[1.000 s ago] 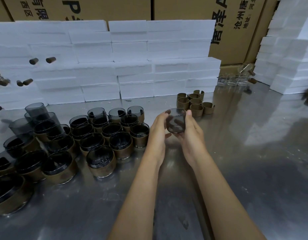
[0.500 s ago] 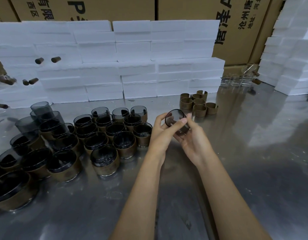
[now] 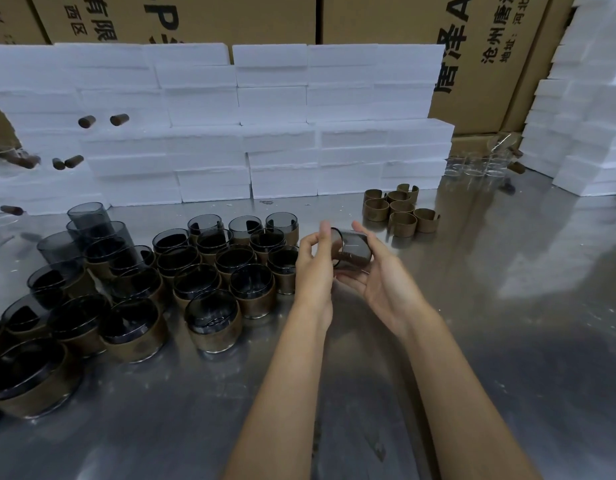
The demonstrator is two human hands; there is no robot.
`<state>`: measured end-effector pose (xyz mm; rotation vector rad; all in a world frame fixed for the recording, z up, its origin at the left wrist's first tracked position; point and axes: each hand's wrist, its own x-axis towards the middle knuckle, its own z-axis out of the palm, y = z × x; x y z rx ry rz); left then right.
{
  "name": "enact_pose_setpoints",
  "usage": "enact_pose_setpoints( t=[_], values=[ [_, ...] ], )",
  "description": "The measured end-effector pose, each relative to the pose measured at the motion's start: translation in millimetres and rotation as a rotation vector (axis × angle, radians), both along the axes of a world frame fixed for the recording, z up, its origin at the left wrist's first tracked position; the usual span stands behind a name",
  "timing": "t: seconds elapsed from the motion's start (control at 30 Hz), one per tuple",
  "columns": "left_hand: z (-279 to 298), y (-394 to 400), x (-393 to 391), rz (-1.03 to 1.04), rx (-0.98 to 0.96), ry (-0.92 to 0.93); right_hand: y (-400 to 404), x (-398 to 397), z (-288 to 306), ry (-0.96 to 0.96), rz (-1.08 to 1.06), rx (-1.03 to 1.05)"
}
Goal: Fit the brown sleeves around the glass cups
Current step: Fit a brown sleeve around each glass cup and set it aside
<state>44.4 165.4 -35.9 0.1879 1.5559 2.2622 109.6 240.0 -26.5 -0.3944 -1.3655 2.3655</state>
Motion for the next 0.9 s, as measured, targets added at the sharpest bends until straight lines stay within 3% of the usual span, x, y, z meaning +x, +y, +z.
enact_pose_setpoints(
  t=[0.23, 0.47, 0.7, 0.9],
  values=[
    [-0.2, 1.8, -4.6, -0.002, 0.023, -0.072, -1.7, -6.9, -4.2, 0.018, -0.064, 0.137],
    [-1.9, -1.7, -2.5, -0.066, -0.039, -0.005, -3.5, -7.7, -5.9, -0.098, -0.293, 0.206],
    [-1.1, 4.2, 6.3, -0.249, 0.054, -0.051, -2.1, -7.3, -7.1, -0.121, -0.525, 0.348],
    [-4.5, 5.9, 2.2, -0.152, 0.184, -0.012, 3.7, -10.2, -14.3, -0.209, -0.555, 0.596]
  ],
)
